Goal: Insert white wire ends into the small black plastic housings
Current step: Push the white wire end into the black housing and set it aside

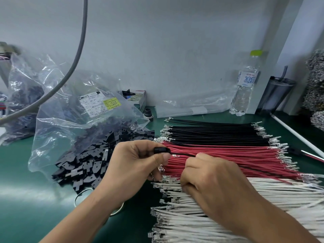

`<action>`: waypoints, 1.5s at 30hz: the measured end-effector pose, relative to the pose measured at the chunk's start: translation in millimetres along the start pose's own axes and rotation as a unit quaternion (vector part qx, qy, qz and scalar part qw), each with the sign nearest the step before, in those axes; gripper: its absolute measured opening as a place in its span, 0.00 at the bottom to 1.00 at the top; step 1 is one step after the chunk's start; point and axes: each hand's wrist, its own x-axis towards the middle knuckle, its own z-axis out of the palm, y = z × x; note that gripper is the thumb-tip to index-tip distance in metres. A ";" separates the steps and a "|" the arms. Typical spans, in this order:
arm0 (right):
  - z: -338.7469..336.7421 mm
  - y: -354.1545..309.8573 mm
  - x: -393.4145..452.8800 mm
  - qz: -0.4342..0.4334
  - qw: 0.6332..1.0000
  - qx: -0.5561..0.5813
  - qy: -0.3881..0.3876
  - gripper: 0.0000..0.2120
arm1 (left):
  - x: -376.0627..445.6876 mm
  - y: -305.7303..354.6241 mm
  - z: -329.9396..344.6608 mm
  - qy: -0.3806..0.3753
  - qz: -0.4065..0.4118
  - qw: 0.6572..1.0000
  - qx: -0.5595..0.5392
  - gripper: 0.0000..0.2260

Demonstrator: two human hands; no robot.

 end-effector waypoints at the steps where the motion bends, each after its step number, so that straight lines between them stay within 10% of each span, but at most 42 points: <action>1: 0.7 0.4 -0.6 0.014 1.000 0.023 0.001 0.06 | 0.1 0.5 -0.4 0.001 -0.001 1.000 -0.001 0.04; 10: -4.9 17.5 1.0 0.113 0.933 0.307 0.148 0.06 | 1.2 5.8 -3.5 -0.009 -0.016 0.999 -0.030 0.07; 32: -5.2 7.9 2.4 0.052 0.961 0.015 0.272 0.05 | -4.6 17.7 -1.1 -0.059 -0.011 0.998 -0.031 0.07; 40: 4.6 5.5 3.6 0.083 0.942 0.238 0.223 0.03 | -5.5 21.3 -7.1 -0.080 -0.028 0.996 -0.033 0.06; 45: 6.9 3.1 6.2 0.027 0.965 0.127 0.226 0.04 | -6.4 17.4 -5.8 -0.102 0.000 0.994 0.041 0.06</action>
